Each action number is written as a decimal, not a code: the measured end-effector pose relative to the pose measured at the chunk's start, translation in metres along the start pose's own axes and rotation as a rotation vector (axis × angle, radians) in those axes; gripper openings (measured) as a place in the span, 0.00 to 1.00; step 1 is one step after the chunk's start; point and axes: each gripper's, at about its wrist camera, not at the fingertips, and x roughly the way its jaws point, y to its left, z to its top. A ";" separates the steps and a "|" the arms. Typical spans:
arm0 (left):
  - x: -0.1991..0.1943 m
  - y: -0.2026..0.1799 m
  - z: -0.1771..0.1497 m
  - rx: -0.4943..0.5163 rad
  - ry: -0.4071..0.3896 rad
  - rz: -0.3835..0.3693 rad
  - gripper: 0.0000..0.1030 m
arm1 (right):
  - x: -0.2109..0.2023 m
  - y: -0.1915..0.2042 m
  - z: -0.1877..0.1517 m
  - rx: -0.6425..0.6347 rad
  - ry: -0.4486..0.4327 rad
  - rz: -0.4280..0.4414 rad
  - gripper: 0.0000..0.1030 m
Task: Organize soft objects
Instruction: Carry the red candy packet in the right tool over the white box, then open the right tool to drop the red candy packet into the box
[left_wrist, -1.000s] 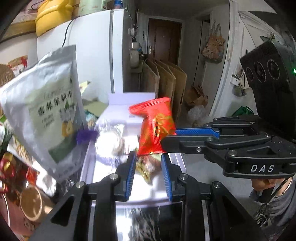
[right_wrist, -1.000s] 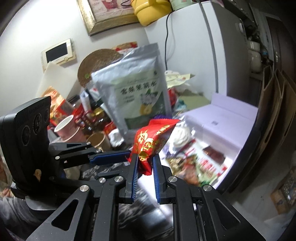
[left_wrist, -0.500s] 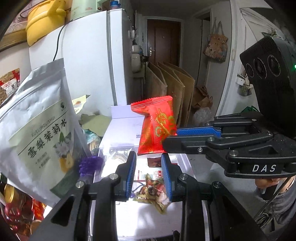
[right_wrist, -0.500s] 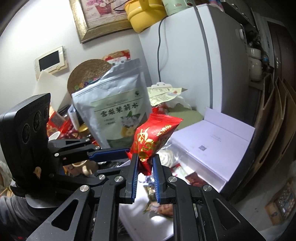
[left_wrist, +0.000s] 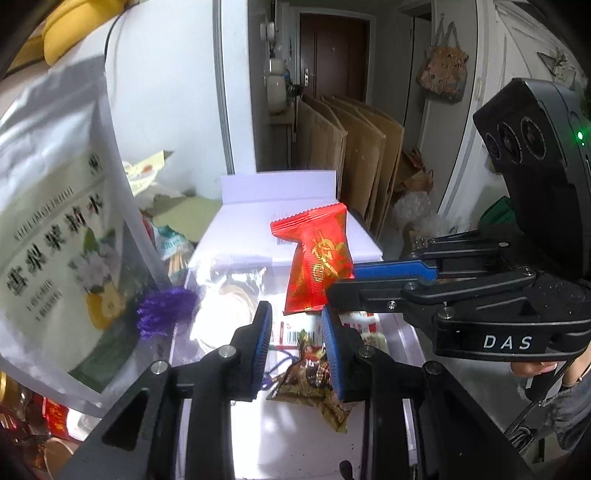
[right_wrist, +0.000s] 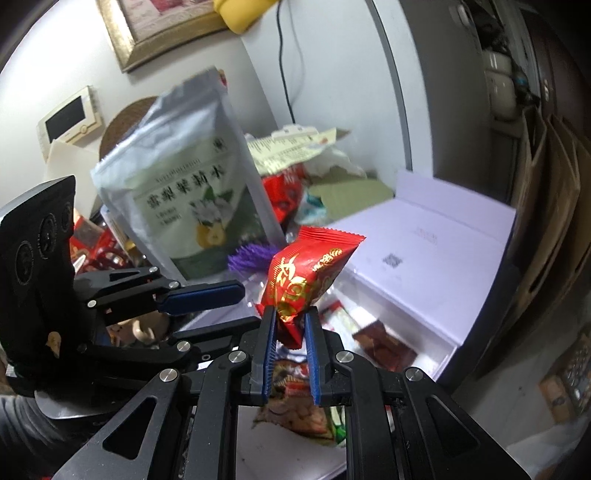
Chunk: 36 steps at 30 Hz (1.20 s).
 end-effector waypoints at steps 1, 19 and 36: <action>0.003 0.000 -0.002 -0.002 0.009 -0.001 0.27 | 0.003 -0.002 -0.003 0.007 0.009 0.002 0.15; 0.028 0.000 -0.017 -0.037 0.083 -0.020 0.27 | 0.050 -0.019 -0.038 0.041 0.175 0.001 0.15; 0.043 0.008 -0.025 -0.056 0.106 0.000 0.27 | 0.036 -0.027 -0.040 0.032 0.130 -0.169 0.61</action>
